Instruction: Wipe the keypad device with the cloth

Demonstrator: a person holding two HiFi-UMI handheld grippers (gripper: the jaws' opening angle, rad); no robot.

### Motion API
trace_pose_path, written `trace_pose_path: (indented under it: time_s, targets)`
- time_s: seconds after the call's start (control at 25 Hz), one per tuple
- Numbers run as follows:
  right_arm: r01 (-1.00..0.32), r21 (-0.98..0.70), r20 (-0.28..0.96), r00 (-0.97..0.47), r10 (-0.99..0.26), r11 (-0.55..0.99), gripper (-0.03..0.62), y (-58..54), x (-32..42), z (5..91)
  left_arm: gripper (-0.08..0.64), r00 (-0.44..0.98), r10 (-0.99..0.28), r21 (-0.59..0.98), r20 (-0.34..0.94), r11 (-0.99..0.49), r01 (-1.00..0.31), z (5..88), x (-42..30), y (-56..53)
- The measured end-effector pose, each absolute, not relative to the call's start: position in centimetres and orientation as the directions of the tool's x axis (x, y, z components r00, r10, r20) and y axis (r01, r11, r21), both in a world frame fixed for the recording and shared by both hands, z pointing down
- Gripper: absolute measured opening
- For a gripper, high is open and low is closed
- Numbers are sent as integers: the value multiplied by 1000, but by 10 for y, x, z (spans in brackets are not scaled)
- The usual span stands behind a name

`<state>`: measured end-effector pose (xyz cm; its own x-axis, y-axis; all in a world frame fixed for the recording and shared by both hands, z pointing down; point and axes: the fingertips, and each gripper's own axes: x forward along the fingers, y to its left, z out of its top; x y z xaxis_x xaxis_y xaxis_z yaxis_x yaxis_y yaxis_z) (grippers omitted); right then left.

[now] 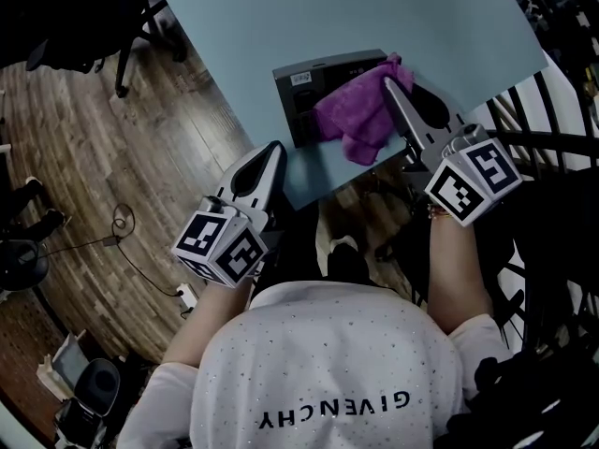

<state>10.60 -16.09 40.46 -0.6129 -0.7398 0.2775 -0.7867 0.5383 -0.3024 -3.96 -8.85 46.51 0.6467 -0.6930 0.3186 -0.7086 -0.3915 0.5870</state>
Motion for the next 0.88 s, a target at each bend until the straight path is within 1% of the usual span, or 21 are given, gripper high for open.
trace_pose_path:
  time_s: [0.24,0.32,0.44,0.6,0.76,0.88]
  targets:
    - [-817,-315,303,-570,-764,484,25,-160,121,406,0,648,-706,583,285,-409,-702,457,-39,-82]
    - [-810,-335,303,-576,-759,481,25,-156,118,404,0,649,-710,558,273,-433,-708,458,-37,-81]
    - [-764,-358,295,-638,-711,537,25,-144,94,400,0,639,-719,505,273,-459,-732,458,-35,-79]
    - [-709,-351,303,-705,-642,612,25,-125,57,401,0,652,-717,556,244,-447,-700,450,-28,-64]
    - [-694,-320,303,-720,-624,645,26,-117,23,404,0,680,-697,559,230,-477,-678,444,-28,-49]
    - [-676,-331,316,-737,-598,658,26,-118,0,409,0,680,-696,582,230,-462,-670,443,-37,-54]
